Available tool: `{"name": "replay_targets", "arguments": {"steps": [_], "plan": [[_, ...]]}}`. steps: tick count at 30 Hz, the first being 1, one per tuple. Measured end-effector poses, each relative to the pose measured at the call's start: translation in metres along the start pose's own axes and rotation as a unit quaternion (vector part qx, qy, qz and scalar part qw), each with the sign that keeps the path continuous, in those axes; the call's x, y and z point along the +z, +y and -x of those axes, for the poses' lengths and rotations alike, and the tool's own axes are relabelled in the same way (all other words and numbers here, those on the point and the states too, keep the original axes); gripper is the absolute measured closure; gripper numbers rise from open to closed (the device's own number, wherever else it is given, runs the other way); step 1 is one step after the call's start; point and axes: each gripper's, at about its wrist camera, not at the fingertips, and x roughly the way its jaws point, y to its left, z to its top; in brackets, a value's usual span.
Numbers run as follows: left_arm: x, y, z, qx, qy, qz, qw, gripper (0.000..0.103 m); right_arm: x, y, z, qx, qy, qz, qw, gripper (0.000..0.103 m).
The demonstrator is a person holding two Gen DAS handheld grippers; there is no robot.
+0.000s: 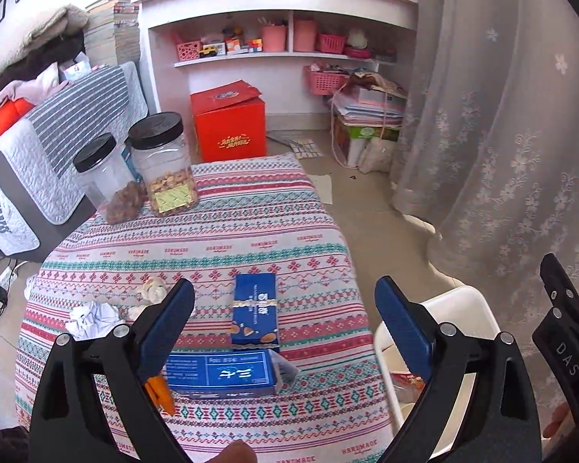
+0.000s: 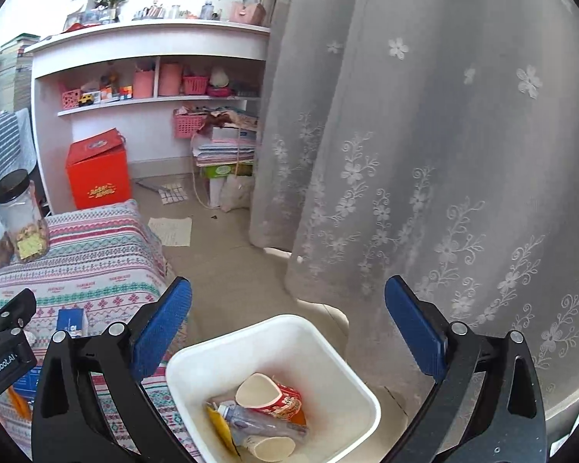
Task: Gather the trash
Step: 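Grasp the crumpled white tissue with the left tool while the right tool moves to the printed napkin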
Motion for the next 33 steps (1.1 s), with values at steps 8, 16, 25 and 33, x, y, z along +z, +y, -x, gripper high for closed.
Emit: {"name": "replay_targets", "arguments": {"steps": [8,16,25,33], "plan": [[-0.010,0.082,-0.030,0.062,0.044,0.052,0.9957,0.011,0.003,0.076,-0.001,0.043,0.008,0.054,0.998,0.007],[-0.024,0.169,-0.060,0.141,0.087,0.069,0.9838,0.011,-0.003,0.138,-0.003,0.068,0.018,0.100,0.993,0.007],[-0.039,0.230,-0.082,0.128,0.139,0.089,0.9780,0.012,-0.011,0.186,-0.004,0.103,0.037,0.135,0.985,0.007],[-0.053,0.238,-0.103,0.088,0.181,0.080,0.9762,0.068,-0.028,0.242,-0.022,0.218,0.130,0.181,0.950,0.007]]}}
